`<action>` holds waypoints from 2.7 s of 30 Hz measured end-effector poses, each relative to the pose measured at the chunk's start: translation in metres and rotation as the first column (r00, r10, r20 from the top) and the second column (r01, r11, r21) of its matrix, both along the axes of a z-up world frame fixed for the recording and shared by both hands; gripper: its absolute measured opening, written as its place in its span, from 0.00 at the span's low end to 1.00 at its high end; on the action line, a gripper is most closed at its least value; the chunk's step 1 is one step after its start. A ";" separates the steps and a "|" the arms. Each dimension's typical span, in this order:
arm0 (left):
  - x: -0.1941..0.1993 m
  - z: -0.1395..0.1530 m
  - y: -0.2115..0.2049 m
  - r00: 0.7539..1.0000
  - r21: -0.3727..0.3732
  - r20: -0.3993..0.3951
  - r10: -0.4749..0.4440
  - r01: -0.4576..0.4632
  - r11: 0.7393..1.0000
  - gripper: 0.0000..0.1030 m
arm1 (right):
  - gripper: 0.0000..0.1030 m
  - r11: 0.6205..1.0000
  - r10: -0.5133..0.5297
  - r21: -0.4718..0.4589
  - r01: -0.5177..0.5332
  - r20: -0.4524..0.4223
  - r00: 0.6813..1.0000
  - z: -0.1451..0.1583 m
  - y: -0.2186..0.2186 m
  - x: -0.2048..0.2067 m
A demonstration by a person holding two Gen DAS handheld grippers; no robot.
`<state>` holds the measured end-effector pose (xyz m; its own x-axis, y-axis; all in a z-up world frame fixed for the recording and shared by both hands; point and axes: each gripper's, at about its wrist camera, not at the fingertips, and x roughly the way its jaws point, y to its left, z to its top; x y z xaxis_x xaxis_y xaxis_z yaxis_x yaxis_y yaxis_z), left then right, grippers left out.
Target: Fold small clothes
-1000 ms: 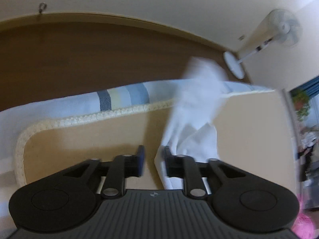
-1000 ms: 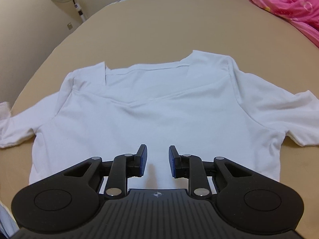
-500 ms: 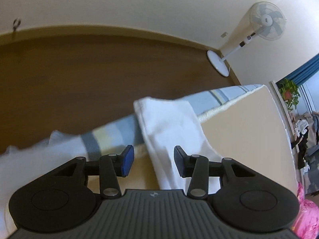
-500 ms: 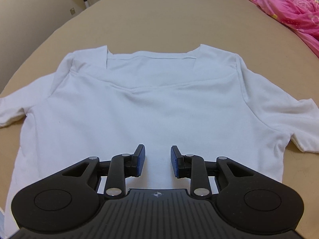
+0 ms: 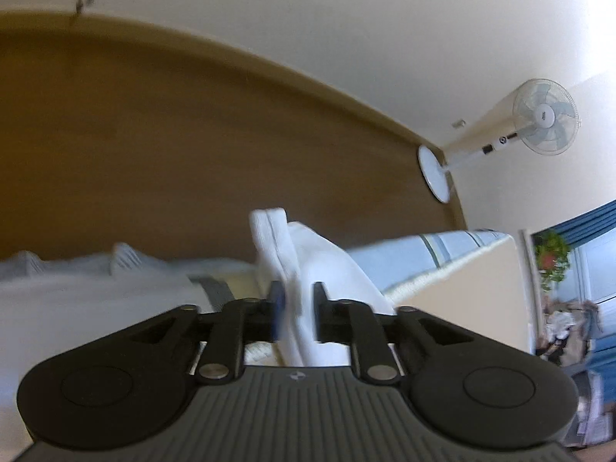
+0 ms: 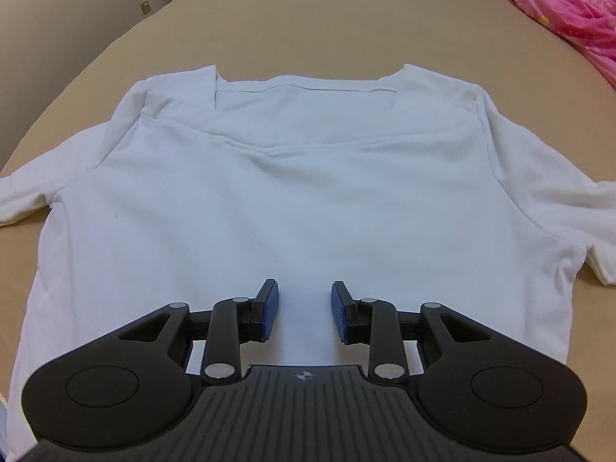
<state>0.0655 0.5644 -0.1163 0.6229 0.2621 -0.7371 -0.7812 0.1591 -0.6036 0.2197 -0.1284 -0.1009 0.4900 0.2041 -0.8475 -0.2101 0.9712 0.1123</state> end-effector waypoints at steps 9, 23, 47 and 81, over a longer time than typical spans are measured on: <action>0.005 0.000 -0.006 0.996 0.016 -0.072 0.049 -0.048 0.999 0.21 | 0.31 1.000 0.000 0.000 0.000 -0.004 1.000 0.001 0.000 0.001; 0.053 0.084 -0.090 0.983 0.386 -0.022 -0.183 0.177 0.905 0.03 | 0.30 0.999 -0.049 0.015 0.049 0.007 0.999 0.005 -0.008 0.002; 0.108 0.105 -0.359 0.529 0.521 -0.438 -0.727 0.808 0.274 0.37 | 0.29 0.798 -0.401 0.419 0.432 -0.165 0.901 0.000 -0.098 0.030; 0.164 0.053 -0.345 0.494 0.302 -0.272 -0.826 0.858 0.415 0.56 | 0.01 0.871 -0.442 0.370 0.323 0.306 0.843 0.059 -0.158 -0.001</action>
